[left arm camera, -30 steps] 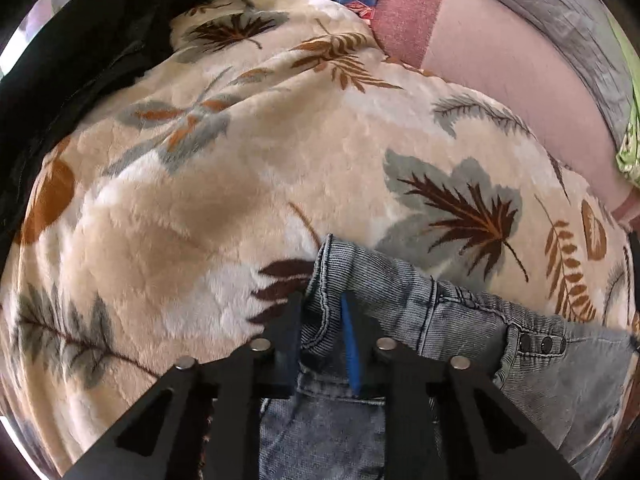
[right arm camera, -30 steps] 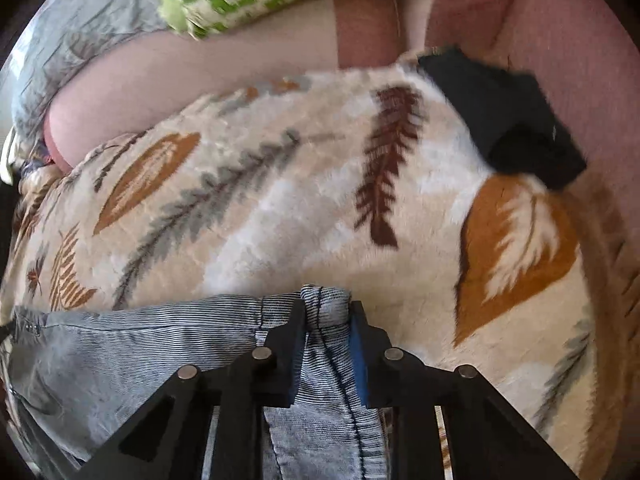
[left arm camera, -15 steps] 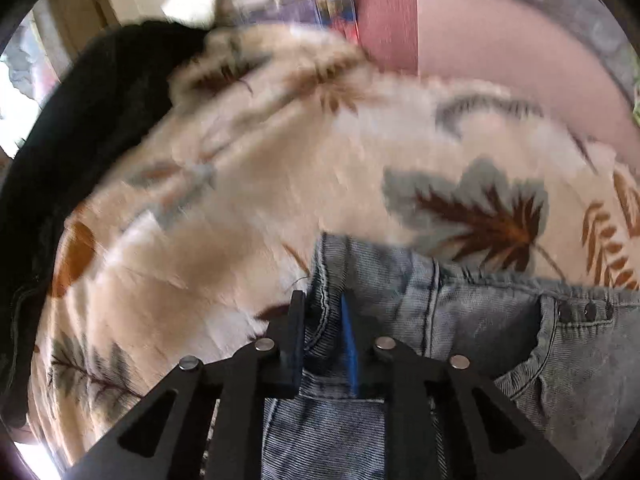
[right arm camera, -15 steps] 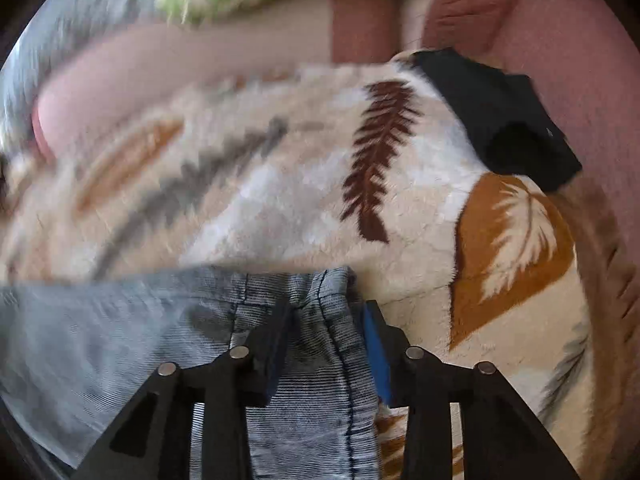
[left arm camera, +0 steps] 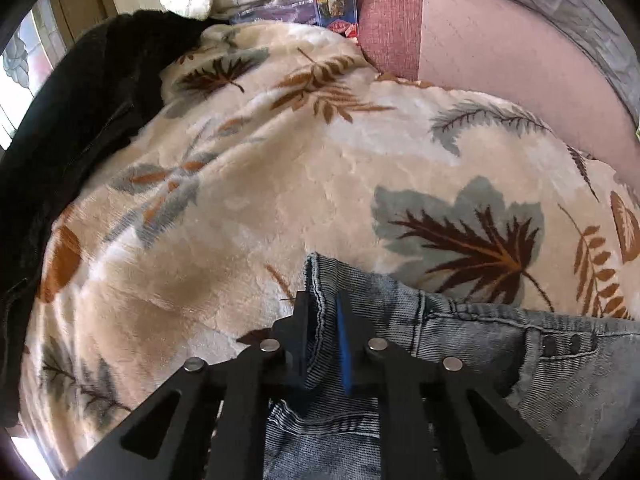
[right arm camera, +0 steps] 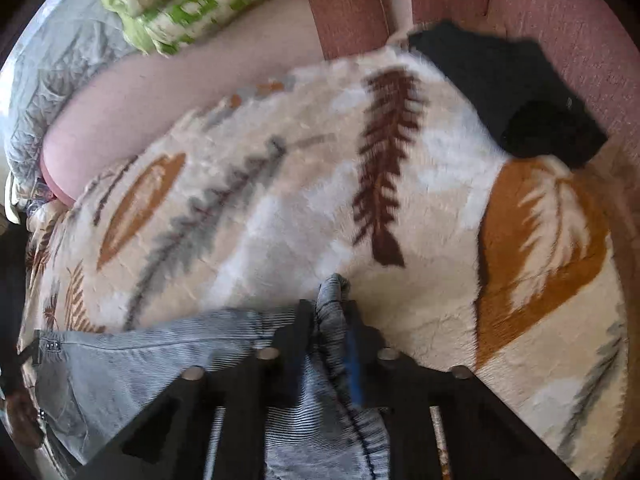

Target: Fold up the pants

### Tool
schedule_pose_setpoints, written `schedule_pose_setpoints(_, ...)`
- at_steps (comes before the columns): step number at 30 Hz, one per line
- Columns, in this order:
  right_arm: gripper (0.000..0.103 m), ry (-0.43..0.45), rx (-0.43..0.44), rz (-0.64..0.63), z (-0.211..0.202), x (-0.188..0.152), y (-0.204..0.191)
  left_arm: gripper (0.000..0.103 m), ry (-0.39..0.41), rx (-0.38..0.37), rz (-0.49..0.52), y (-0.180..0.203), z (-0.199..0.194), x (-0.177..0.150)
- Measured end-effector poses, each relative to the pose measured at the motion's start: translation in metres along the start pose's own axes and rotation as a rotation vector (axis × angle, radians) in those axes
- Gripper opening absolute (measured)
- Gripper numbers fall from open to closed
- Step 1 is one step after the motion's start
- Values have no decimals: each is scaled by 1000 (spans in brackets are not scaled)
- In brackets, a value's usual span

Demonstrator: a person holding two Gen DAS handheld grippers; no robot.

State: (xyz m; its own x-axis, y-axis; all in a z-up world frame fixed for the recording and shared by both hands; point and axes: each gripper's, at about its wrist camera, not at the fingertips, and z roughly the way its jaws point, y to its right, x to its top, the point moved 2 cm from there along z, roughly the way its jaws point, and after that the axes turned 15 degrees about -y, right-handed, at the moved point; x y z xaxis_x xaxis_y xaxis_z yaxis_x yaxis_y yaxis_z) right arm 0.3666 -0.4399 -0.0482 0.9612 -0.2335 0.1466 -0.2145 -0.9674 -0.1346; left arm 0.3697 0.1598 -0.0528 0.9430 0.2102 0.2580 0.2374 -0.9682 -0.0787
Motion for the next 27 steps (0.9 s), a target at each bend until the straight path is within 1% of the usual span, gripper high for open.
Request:
schedule_pose_setpoints(2,15,45,-8,-21,-18,-5,-5,11,49,4,-1,-2,-18,-3)
schedule_pose_setpoints(3,15,80,3,-23,-33,-10,-6,11,73,-4,-3,-4,-29,-7)
schedule_pose_setpoints(4,15,104,13,-25,-44,-14,-6,11,112,-22,-5,-7,-47,-14)
schedule_pose_setpoints(7,15,173,43,-30,-85,-32,-7,11,194,-60,-8,-18,-88,-33)
schedule_pose_setpoints(11,15,282,105,-20,-137,-76,0,11,301,-153,-33,-50,-153,-86)
schedule_pose_setpoints(13,15,330,133,-15,-156,-108,8,11,335,-192,-40,-66,-176,-119)
schedule_pose_setpoints(14,15,347,154,-13,-163,-126,12,11,356,-216,-42,-77,-186,-143)
schedule_pose_setpoints(15,15,360,179,-9,-167,-149,19,11,368,-225,-38,-85,-191,-161)
schedule_pose_setpoints(16,15,360,191,-7,-168,-177,27,11,371,-236,-30,-95,-194,-183)
schedule_pose_setpoints(17,15,353,194,-10,-167,-196,32,11,369,-246,-24,-106,-193,-206)
schedule_pose_setpoints(18,19,330,202,-21,-159,-226,39,11,362,-254,-17,-113,-188,-223)
schedule_pose_setpoints(19,19,303,200,-33,-149,-245,44,11,332,-265,11,-120,-179,-241)
schedule_pose_setpoints(20,29,244,194,-55,-133,-264,48,13,284,-256,54,-126,-167,-259)
schedule_pose_setpoints(21,51,139,192,-78,-111,-282,53,15,246,-230,68,-133,-154,-275)
schedule_pose_setpoints(22,59,48,167,-64,-92,-300,62,15,214,-204,69,-140,-144,-282)
schedule_pose_setpoints(23,61,14,145,-38,-82,-312,70,15,165,-159,63,-148,-134,-288)
schedule_pose_setpoints(24,61,5,162,-15,-80,-323,79,15,143,-126,39,-156,-130,-293)
schedule_pose_setpoints(25,62,29,208,15,-87,-331,87,15,146,-119,2,-167,-132,-296)
schedule_pose_setpoints(26,65,56,228,46,-96,-334,93,15,163,-126,-36,-177,-139,-295)
schedule_pose_setpoints(27,68,94,236,83,-108,-334,98,15,178,-127,-55,-181,-147,-294)
